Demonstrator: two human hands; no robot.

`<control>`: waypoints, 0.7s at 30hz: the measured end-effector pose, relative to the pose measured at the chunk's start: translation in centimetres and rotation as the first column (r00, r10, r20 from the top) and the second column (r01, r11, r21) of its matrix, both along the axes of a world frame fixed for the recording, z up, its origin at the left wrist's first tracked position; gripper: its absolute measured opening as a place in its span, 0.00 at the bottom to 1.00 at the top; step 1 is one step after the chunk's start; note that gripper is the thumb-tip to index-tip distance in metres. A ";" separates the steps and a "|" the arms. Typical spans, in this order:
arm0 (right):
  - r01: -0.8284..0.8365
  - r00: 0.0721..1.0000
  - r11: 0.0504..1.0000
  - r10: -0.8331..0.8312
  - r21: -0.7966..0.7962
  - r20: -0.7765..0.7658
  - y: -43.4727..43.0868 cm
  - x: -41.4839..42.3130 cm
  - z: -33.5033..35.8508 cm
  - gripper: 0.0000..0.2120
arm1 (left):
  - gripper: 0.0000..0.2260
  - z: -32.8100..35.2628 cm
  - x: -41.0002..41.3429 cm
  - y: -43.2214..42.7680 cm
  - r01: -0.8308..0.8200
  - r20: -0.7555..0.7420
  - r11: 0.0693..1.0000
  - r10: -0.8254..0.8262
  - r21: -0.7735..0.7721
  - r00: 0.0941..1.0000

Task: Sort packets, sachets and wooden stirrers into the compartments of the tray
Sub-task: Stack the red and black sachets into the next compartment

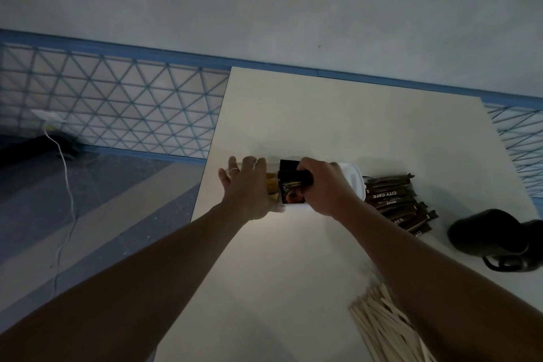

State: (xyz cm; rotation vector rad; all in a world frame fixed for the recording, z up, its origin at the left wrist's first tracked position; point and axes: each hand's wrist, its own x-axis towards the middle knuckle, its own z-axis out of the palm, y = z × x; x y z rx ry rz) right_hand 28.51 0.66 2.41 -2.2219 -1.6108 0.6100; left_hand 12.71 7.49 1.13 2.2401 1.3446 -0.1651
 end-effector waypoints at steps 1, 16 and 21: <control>-0.009 1.000 1.000 0.009 -0.009 0.016 -0.2 -0.1 -0.3 0.13 | 0.49 0.0 0.0 0.0 0.000 0.001 1.000 0.000 -0.001 1.000; 0.100 0.989 0.992 -0.090 0.078 -0.115 -0.7 0.3 2.3 0.04 | 0.49 -0.2 0.1 0.0 -0.013 -0.012 1.000 0.013 -0.001 1.000; 0.088 0.993 0.995 -0.084 0.048 -0.085 -0.8 -0.1 1.0 0.03 | 0.49 -0.2 0.1 0.1 -0.014 0.003 1.000 0.014 -0.003 1.000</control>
